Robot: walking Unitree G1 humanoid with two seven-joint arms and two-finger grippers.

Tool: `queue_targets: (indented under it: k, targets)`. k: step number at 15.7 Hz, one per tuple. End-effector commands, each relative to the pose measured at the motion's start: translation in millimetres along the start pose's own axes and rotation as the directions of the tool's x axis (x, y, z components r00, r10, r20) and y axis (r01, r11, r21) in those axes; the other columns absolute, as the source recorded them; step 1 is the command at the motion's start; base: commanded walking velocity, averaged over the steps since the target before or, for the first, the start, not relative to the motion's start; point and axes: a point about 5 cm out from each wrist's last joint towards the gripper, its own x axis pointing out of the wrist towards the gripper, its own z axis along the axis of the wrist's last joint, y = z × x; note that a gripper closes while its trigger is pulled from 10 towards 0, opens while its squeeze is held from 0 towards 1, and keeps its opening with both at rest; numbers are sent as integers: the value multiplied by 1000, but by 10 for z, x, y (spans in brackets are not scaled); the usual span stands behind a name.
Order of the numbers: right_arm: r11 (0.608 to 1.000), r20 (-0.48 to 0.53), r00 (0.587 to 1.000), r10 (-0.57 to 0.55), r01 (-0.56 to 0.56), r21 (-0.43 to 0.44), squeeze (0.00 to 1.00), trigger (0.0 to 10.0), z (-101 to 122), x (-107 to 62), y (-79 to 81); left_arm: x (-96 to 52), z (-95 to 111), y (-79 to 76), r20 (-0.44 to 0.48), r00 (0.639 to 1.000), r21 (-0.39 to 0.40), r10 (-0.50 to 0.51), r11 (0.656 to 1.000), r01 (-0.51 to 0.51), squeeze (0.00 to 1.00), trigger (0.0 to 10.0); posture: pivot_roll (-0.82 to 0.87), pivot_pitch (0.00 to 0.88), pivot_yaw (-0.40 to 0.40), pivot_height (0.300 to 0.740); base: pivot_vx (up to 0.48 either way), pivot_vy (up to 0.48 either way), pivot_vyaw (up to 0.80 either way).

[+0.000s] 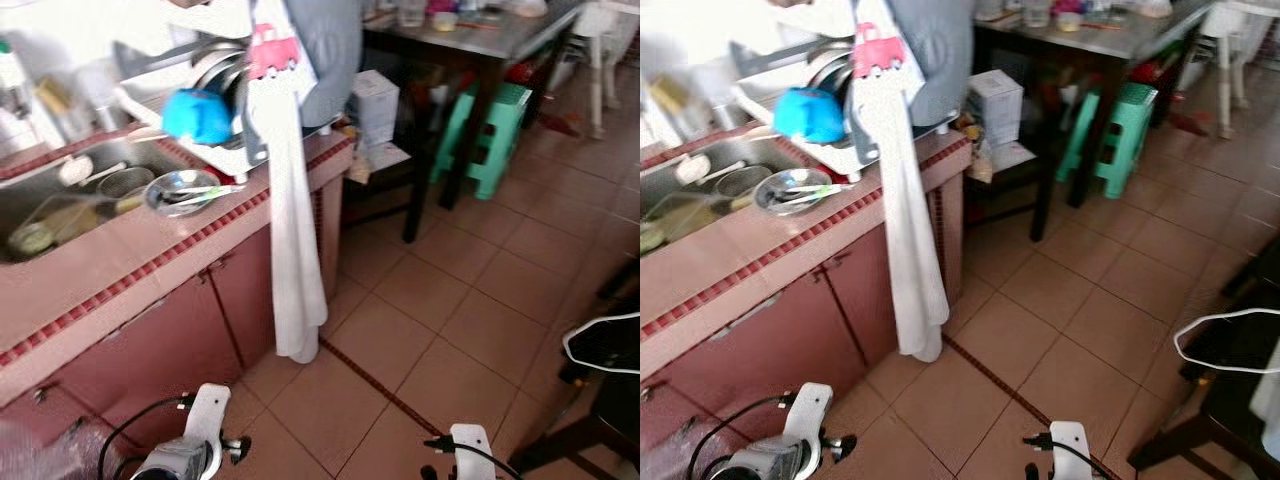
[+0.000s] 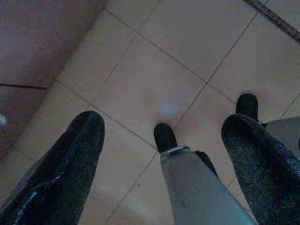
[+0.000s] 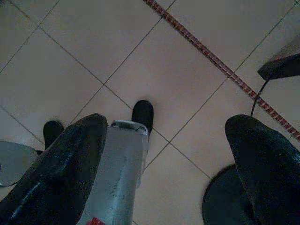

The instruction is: Kitchen organization

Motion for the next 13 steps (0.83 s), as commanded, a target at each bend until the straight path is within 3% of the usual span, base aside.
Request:
queue_targets:
  k: [1,5,8,13]
  targets:
    - [1000,-2,1000,11,-11,-8,0,10000,-7,1,21,-5,-6,27,-6,1000,3,10,1000,-10,0,10000,-16,41,28,740,0,0,0]
    - [996,-11,999,43,-43,-73,0,10000,22,13,106,-10,38,43,-3,1000,10,14,1000,-14,0,10000,9,55,8,740,0,0,0]
    - [996,-1,999,53,-52,-77,0,10000,55,22,180,-22,88,86,-3,1000,83,21,996,-21,0,10000,10,56,28,740,0,0,0]
    - [998,-8,1000,0,0,-59,0,10000,8,13,115,-29,99,107,-5,1000,142,13,990,-12,0,10000,-2,54,42,740,0,0,0]
